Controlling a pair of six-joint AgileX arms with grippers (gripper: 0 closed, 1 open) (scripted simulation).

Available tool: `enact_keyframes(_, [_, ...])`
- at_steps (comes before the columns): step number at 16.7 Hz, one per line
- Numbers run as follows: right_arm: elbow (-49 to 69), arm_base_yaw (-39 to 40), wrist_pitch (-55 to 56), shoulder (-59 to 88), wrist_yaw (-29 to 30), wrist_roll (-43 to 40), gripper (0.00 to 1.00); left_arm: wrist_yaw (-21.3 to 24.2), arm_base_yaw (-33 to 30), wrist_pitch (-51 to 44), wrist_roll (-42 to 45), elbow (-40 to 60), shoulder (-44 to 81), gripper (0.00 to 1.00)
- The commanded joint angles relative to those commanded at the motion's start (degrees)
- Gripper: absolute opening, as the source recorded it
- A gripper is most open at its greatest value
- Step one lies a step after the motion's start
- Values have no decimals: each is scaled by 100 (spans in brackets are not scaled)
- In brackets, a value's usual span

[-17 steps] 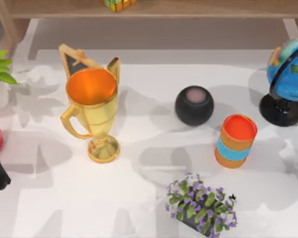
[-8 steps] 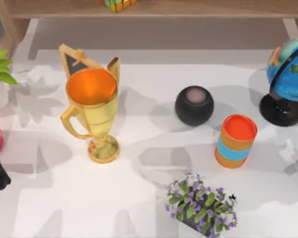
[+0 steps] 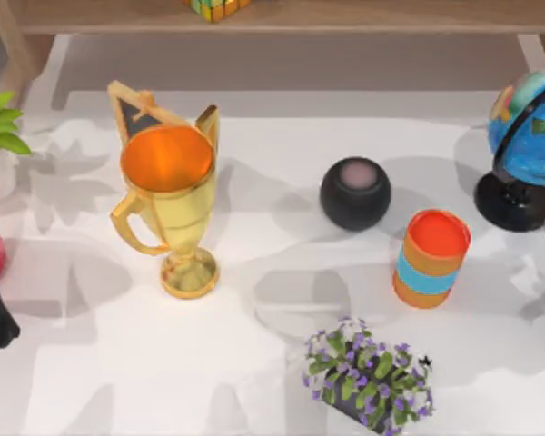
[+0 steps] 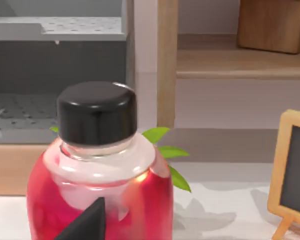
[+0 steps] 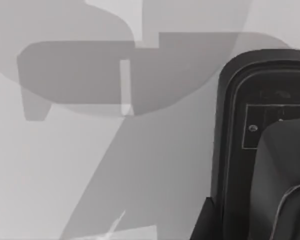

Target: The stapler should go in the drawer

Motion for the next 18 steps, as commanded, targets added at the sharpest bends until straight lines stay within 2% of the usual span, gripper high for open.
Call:
enact_keyframes(7, [317, -5, -645, -302, -1, -9, 0, 0, 0, 0, 0, 0, 0, 100])
enact_keyframes(13, [394, -21, -751, -373, 4, 1, 0, 0, 0, 0, 0, 0, 0, 100])
enact_keyframes(18, [1518, -352, -1518, -791, 119, 82, 0, 0, 0, 0, 0, 0, 0, 100])
